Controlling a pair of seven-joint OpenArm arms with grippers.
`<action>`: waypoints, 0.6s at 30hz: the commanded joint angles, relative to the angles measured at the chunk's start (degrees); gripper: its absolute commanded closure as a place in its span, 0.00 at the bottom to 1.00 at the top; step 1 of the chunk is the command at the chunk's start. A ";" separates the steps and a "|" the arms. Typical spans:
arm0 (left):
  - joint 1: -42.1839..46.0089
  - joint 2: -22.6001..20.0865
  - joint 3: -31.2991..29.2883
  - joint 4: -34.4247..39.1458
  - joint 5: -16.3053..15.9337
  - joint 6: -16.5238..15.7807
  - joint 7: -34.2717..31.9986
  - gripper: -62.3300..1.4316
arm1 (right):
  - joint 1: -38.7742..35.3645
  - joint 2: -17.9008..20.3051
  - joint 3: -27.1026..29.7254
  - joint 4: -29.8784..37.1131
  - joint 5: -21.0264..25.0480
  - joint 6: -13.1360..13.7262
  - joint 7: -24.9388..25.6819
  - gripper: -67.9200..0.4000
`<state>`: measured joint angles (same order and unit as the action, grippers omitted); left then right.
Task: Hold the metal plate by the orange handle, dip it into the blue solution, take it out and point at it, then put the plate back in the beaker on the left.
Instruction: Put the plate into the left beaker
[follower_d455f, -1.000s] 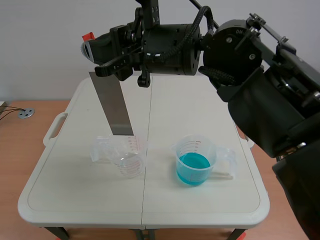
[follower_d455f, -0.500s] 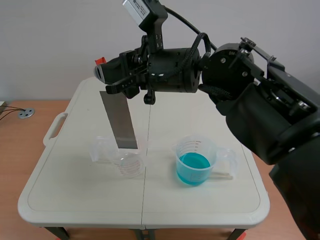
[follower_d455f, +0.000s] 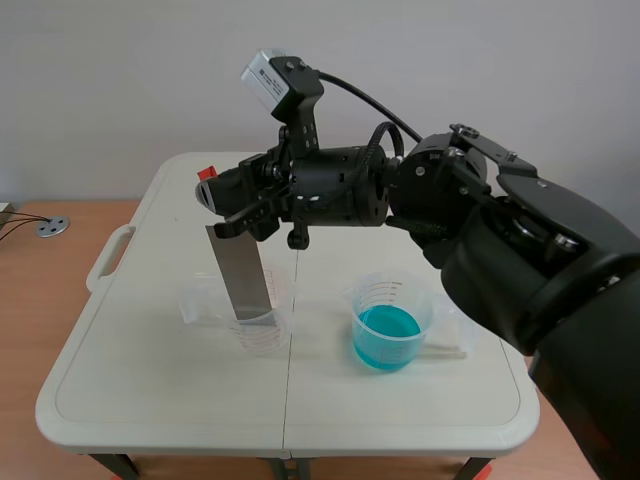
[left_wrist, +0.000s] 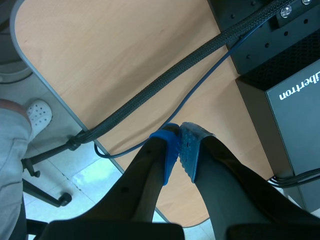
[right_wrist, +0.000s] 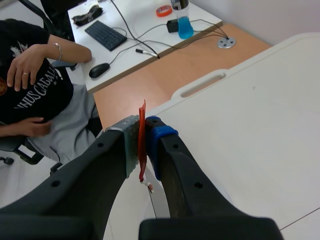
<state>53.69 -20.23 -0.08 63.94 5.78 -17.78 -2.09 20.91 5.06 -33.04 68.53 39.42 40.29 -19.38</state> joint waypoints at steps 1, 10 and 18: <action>0.70 -0.28 -0.26 0.39 -0.15 -0.11 -0.39 0.93 | 0.94 -0.81 -0.24 0.28 0.79 0.26 1.70 0.98; 0.70 -0.28 -0.26 0.39 -0.15 -0.11 -0.39 0.93 | 0.90 -0.81 -0.42 -2.84 -0.48 0.24 3.06 0.98; 0.70 -0.28 -0.26 0.39 -0.15 -0.11 -0.39 0.93 | 0.79 -0.79 -0.42 -3.41 -0.92 0.24 3.21 0.98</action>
<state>53.67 -20.23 -0.08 63.94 5.78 -17.78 -2.09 20.88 5.06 -33.52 64.47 37.85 40.29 -17.15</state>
